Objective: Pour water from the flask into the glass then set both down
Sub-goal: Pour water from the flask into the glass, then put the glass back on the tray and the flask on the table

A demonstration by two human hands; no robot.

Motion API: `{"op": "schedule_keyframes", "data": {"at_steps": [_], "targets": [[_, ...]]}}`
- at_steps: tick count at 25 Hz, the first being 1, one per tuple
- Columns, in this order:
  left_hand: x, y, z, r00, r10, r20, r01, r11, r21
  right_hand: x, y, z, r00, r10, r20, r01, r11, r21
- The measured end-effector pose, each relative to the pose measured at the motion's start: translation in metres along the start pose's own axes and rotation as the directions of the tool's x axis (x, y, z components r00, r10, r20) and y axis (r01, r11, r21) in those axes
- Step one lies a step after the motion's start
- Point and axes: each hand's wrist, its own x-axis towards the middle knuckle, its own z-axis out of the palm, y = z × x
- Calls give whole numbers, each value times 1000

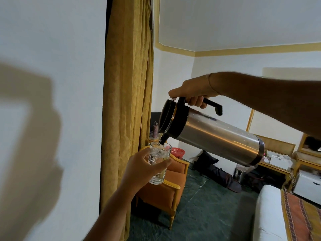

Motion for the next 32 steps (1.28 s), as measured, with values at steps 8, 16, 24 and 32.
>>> {"op": "schedule_keyframes", "data": {"at_steps": [8, 16, 24, 32], "targets": [[0, 6, -5, 999, -7, -32, 4, 994, -106, 1, 40, 3, 999, 23, -31, -12, 948, 318], [-4, -1, -8, 998, 25, -59, -30, 996, -82, 7, 132, 63, 996, -27, -84, 85, 545, 834], [-51, -91, 24, 977, -173, 127, 154, 978, 141, 19, 220, 243, 939, 252, -233, 230, 43, 972], [-196, -274, 94, 775, -577, 260, 517, 814, 266, 33, 297, 539, 806, 579, 124, -153, 2, 988]]}}
